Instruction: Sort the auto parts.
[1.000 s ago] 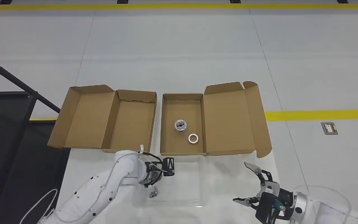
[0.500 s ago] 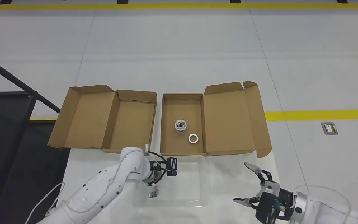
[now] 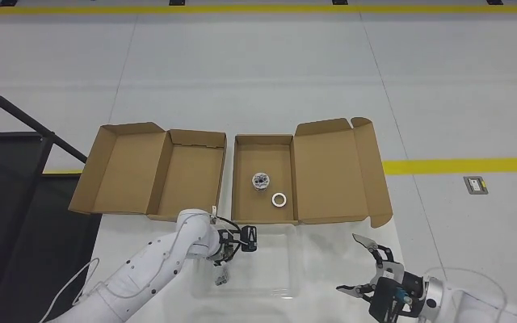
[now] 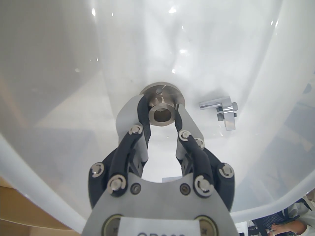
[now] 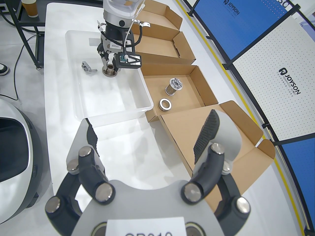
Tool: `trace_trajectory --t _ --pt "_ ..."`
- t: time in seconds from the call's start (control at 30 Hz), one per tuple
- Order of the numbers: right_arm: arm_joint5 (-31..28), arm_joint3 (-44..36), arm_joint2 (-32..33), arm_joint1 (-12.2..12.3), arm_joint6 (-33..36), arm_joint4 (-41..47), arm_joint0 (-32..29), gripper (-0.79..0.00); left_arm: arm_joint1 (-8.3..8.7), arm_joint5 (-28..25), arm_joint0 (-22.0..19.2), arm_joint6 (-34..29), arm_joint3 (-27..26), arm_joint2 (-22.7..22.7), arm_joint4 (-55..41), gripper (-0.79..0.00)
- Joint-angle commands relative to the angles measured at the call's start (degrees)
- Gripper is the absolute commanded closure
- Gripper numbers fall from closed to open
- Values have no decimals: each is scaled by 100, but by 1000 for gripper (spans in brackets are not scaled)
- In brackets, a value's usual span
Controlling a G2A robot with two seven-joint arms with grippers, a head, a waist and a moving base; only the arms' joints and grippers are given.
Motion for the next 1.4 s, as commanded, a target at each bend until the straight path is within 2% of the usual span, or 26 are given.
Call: trace_trajectory --t 0.0,0.1,0.2,0.4,0.57,0.63,0.8,1.23,1.3,1.37 --pt "0 0 0 0 0 0 0 -785 6 -21 -2 1 -56 -39 -24 0" --pt "0 0 0 0 0 0 0 -785 58 -90 31 46 -266 -154 -142 0" --pt "0 0 0 0 0 0 0 -785 193 -130 121 85 -644 -398 -347 0" --pt "0 0 0 0 0 0 0 -785 693 -225 601 180 -1722 -1230 -883 0" --pt "0 0 0 0 0 0 0 -785 1185 65 1317 -109 -2616 -2403 -845 0" --pt "0 0 0 0 0 0 0 -785 1349 153 1659 -87 -2865 -3023 -908 0" --pt "0 0 0 0 0 0 0 -785 1635 522 2696 578 -3257 -4579 -791 0" --pt "0 0 0 0 0 0 0 -785 1635 522 2696 578 -3257 -4579 -791 0" --pt "0 0 0 0 0 0 0 -785 1615 703 2740 749 -3072 -4525 -879 0" --pt "0 0 0 0 0 0 0 -785 1585 1077 2585 748 -2817 -4400 -444 0"
